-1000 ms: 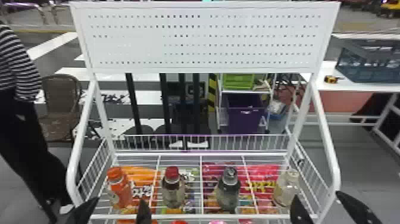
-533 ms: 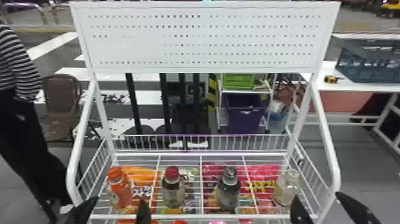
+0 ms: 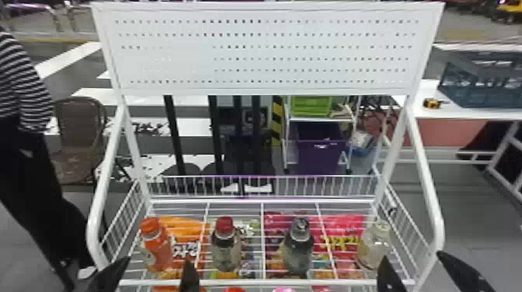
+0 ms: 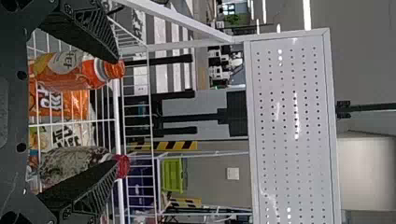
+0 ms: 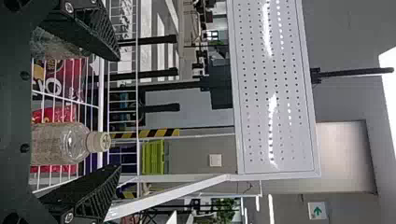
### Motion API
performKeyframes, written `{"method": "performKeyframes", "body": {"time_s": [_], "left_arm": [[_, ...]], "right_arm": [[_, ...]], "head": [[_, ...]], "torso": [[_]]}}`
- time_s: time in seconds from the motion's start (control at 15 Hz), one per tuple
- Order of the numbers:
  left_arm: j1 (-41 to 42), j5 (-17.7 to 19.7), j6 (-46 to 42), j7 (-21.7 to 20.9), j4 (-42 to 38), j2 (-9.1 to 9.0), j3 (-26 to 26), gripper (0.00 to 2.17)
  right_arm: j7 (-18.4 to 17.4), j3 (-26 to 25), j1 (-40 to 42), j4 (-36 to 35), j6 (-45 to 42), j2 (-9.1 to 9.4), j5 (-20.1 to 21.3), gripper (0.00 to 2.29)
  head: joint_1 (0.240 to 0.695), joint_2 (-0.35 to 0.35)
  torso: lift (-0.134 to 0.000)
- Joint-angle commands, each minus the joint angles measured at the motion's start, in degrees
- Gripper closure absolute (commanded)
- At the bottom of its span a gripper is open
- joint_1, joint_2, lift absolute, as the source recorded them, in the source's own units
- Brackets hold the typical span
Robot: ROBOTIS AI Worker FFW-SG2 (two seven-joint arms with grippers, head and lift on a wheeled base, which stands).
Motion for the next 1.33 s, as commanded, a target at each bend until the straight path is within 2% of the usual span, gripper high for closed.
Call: {"method": "performKeyframes", "body": {"time_s": [0.0, 0.2, 0.33, 0.73, 1.27], "left_arm": [[0.64, 0.08, -1.87, 0.81, 0.16, 0.0, -0.1, 0.12], [0.81, 0.08, -2.22, 1.08, 0.25, 0.0, -0.45, 0.12], [1.52, 0.08, -6.09, 1.08, 0.6, 0.09, -0.45, 0.12], [1.78, 0.08, -5.91, 1.16, 0.25, 0.18, -0.45, 0.12], [1.96, 0.25, -4.15, 1.16, -0.72, 0.53, -0.1, 0.12]], "right_arm": [[-0.45, 0.32, 0.64, -0.52, 0.0, 0.05, 0.05, 0.08], [-0.71, 0.32, 1.08, -0.52, 0.18, 0.05, 0.05, 0.09], [-0.71, 0.41, 1.17, -0.52, 0.88, 0.05, 0.23, 0.09], [0.43, 0.76, 1.26, -0.52, -1.05, 0.05, 0.67, 0.09], [0.08, 1.46, 1.34, -0.87, -0.88, 0.05, 0.14, 0.09]], "head": [[0.499, 0.0], [0.499, 0.0], [0.499, 0.0], [0.499, 0.0], [0.499, 0.0]], "torso": [[0.0], [0.0], [0.0], [0.0], [0.0]]}}
